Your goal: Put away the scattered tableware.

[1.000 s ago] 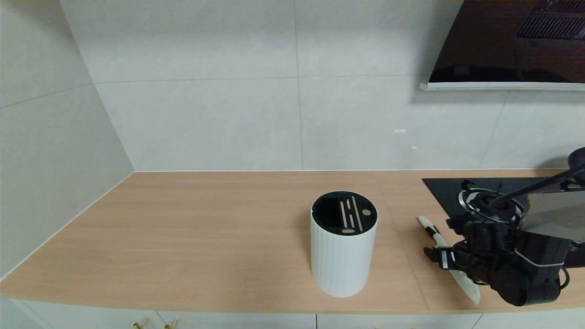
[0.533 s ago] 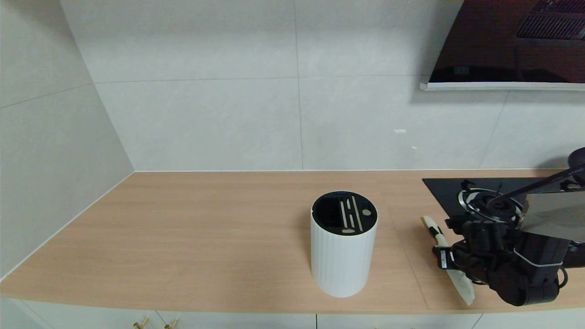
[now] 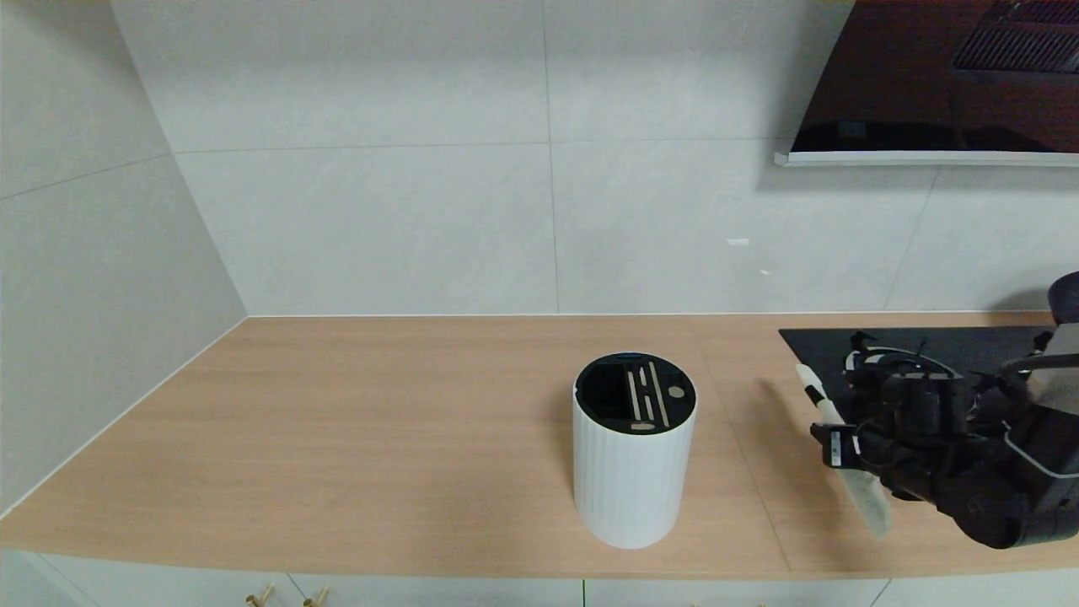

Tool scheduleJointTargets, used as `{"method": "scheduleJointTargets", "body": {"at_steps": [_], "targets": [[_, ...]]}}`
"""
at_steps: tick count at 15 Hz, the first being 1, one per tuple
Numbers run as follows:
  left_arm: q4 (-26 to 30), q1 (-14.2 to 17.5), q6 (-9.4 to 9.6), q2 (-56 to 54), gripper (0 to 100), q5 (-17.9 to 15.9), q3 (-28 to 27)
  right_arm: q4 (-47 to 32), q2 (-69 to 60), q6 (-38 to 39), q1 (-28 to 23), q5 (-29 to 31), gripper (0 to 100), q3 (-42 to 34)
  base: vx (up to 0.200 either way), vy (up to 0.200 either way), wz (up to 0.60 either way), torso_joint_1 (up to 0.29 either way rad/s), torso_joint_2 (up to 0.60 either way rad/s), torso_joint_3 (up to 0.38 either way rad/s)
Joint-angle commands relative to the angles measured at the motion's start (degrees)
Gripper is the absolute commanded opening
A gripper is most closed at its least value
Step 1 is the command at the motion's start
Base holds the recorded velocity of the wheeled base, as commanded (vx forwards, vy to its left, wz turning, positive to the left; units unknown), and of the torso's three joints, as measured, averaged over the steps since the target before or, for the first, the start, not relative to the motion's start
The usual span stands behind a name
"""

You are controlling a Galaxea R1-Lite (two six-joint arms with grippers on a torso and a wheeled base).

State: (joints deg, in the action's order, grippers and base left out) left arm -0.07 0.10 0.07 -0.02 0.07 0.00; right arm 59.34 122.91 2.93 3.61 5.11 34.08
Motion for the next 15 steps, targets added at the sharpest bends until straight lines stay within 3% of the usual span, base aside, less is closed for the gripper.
{"method": "scheduleJointTargets", "body": {"at_steps": [1, 4, 7, 8, 9, 12, 14, 15], "targets": [[0.0, 0.1, 0.01, 0.0, 100, 0.0, 0.0, -7.6, -17.2, 2.2, 2.5, -0.5, 0, -1.8, 0.000, 0.000, 0.00, 0.000, 0.00, 0.000], [0.0, 0.1, 0.01, 0.0, 100, 0.0, 0.0, -16.2, -28.2, 2.3, 5.2, -0.8, 0, -2.6, 0.000, 0.000, 0.00, 0.000, 0.00, 0.000], [-0.7, 0.1, 0.54, 0.0, 100, -0.2, -0.5, -16.9, -37.9, 2.0, 8.4, -6.2, 0, -6.0, 0.000, 0.000, 0.00, 0.000, 0.00, 0.000], [-0.3, 0.0, 0.89, 0.4, 100, -2.1, -4.2, -17.9, -41.2, 2.0, 9.8, -7.9, 0, -5.6, 0.000, 0.000, 0.00, 0.000, 0.00, 0.000], [1.1, 0.0, 0.89, 2.7, 100, -5.4, -8.3, -20.0, -43.1, 1.9, 10.9, -8.4, 0, -4.2, 0.000, 0.000, 0.00, 0.000, 0.00, 0.000], [5.5, -0.1, 0.81, 24.4, 100, -21.8, -24.4, -40.2, -47.5, 2.0, 18.2, -10.5, 0, 12.7, 0.000, 0.000, 0.00, 0.000, 0.00, 0.000], [5.1, -0.4, 0.28, 39.7, 100, -27.9, -35.3, -48.0, -47.5, 2.2, 22.5, -9.7, 0, 19.9, 0.000, 0.000, 0.00, 0.000, 0.00, 0.000], [5.0, -1.2, -0.25, 42.6, 100, -28.7, -37.5, -48.5, -47.5, 2.2, 23.0, -9.5, 0, 20.3, 0.000, 0.000, 0.00, 0.000, 0.00, 0.000]]}}
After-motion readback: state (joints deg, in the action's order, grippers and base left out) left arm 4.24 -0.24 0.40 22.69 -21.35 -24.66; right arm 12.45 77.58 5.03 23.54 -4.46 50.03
